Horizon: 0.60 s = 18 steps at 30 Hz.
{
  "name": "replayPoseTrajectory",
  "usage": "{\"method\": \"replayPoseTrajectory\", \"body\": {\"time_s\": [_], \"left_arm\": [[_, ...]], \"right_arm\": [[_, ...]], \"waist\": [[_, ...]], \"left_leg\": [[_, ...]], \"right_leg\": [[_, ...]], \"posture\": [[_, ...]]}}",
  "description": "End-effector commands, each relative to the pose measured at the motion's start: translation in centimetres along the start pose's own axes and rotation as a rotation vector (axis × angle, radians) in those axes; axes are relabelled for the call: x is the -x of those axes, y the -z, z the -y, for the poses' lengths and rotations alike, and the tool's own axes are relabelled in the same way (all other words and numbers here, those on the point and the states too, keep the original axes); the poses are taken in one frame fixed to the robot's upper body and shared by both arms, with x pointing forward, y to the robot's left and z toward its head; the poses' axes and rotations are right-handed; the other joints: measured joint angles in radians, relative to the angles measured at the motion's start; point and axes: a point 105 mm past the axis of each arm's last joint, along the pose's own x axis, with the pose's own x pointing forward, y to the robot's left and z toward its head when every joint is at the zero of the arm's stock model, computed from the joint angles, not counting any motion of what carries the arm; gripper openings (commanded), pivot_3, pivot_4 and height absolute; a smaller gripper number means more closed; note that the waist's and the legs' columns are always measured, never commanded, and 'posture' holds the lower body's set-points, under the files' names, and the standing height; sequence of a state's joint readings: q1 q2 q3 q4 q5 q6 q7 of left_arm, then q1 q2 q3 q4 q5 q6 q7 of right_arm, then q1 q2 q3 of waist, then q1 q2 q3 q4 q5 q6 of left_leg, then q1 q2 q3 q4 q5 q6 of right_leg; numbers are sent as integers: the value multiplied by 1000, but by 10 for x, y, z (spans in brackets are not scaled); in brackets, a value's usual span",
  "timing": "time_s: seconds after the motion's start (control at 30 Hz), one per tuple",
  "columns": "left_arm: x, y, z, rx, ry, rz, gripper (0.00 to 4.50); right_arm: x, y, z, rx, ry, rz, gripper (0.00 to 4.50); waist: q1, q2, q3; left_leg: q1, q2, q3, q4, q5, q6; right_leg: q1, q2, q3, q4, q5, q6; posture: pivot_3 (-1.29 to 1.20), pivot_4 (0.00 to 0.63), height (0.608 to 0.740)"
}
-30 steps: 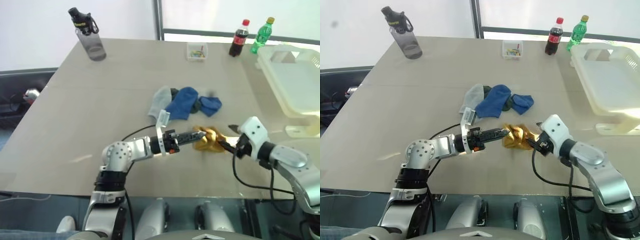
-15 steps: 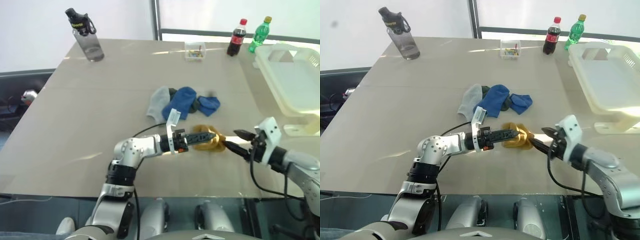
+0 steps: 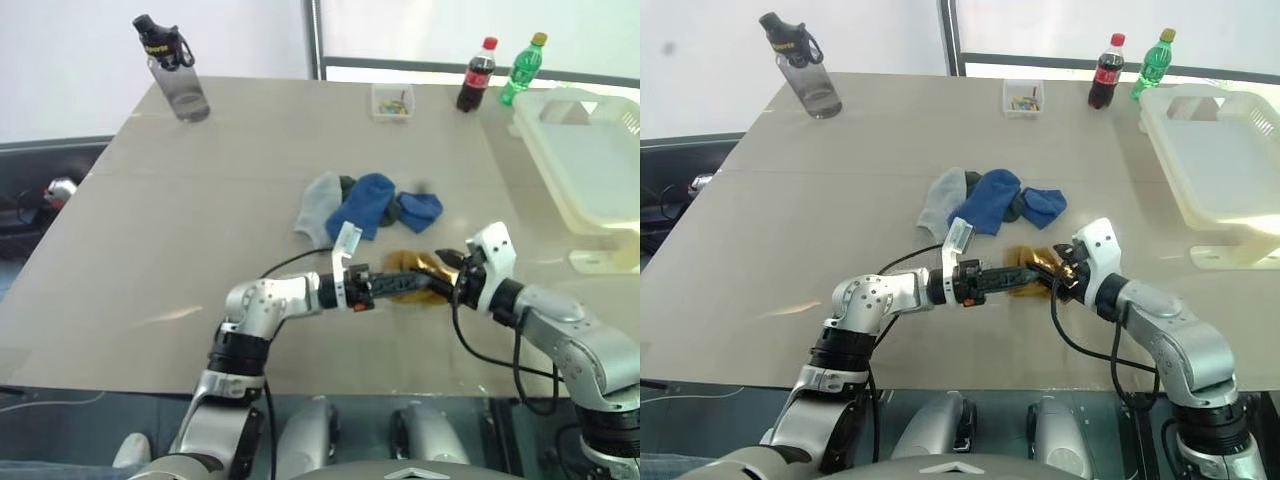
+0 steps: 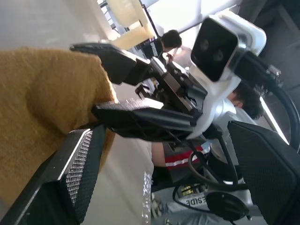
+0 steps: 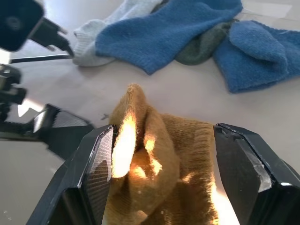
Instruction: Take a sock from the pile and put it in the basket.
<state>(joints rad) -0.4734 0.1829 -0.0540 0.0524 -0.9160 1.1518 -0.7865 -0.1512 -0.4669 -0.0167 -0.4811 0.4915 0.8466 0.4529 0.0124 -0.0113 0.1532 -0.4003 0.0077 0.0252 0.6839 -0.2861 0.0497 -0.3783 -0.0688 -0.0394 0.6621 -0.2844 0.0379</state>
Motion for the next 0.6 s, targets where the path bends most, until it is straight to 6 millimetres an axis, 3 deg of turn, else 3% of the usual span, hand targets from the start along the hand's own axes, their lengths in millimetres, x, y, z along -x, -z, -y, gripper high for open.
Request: {"method": "replayPoseTrajectory", "body": {"time_s": [0.03, 0.23, 0.4, 0.6], "left_arm": [[0, 4, 22, -58, 85, -40, 4440], [13, 5, 26, -158, 53, -68, 4440], [32, -5, 27, -395, -60, -110, 4440], [53, -6, 12, -768, -249, -288, 4440]], "right_arm": [[0, 0, 9, -5, 51, -11, 3387], [3, 9, 8, -18, 49, -72, 3387], [4, 12, 2, -37, 15, -101, 3387], [1, 25, -3, -44, -10, -156, 3387]], "waist": [[1, 0, 0], [0, 0, 0], [1, 1, 0], [0, 3, 1]], "left_leg": [[0, 0, 0, 0, 0, 0], [0, 0, 0, 0, 0, 0], [0, 0, 0, 0, 0, 0], [1, 0, 0, -1, 0, 0]], "right_leg": [[0, 0, 0, 0, 0, 0], [0, 0, 0, 0, 0, 0], [0, 0, 0, 0, 0, 0], [0, -1, 0, -1, 0, 0]], "posture": [[0, 150, 740], [0, 150, 740], [0, 150, 740], [0, 150, 740]]}}
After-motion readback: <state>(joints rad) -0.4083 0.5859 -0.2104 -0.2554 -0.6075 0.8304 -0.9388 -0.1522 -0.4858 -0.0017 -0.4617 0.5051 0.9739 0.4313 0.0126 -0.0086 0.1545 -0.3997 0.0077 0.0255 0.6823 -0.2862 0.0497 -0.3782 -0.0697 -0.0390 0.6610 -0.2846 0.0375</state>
